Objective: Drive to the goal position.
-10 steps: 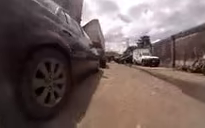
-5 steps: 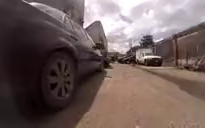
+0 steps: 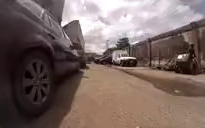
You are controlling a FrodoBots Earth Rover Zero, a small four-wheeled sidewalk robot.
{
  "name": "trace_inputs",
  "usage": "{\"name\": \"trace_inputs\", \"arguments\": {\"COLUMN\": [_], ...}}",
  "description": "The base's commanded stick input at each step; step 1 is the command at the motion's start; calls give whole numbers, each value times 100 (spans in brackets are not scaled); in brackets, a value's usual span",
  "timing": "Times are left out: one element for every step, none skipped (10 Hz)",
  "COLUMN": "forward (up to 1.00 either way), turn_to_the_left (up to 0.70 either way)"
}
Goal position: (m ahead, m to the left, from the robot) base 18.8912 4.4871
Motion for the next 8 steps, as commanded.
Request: {"name": "trace_inputs", "arguments": {"forward": [0,0,0,0,0,0,0,0], "turn_to_the_left": [0,-11,-71,-85,-85,-85,-85,-85]}}
